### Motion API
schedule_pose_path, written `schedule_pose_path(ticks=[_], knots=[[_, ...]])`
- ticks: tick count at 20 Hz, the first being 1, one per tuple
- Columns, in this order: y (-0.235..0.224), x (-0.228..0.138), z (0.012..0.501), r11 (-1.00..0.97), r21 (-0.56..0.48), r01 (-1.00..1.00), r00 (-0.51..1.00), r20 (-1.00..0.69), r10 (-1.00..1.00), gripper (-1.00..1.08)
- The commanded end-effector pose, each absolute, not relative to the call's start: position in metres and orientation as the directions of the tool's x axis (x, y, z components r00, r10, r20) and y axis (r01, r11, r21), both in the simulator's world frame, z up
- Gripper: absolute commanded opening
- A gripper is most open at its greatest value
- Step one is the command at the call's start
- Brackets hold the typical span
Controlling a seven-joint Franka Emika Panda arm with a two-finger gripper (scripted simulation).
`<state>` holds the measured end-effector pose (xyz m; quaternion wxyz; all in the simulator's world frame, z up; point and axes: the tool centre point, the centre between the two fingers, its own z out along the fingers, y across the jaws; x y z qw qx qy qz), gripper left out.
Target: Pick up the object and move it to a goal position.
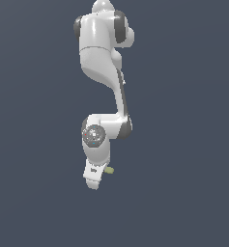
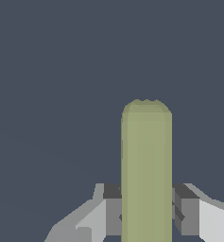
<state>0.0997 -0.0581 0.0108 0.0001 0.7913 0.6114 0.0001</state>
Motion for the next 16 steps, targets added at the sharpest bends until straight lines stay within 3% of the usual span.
schedule_pose_path(ticks=[1,7,16], knots=[[-0.051,0.099,0.014,-0.251,0.001,0.968,0.251,0.001,0.968,-1.00],[-0.010,0.094,0.034,-0.251,0.001,0.968,0.251,0.000,0.968,-1.00],[0.088,0.083,0.082,-0.252,0.001,0.968,0.252,-0.001,0.968,-1.00]])
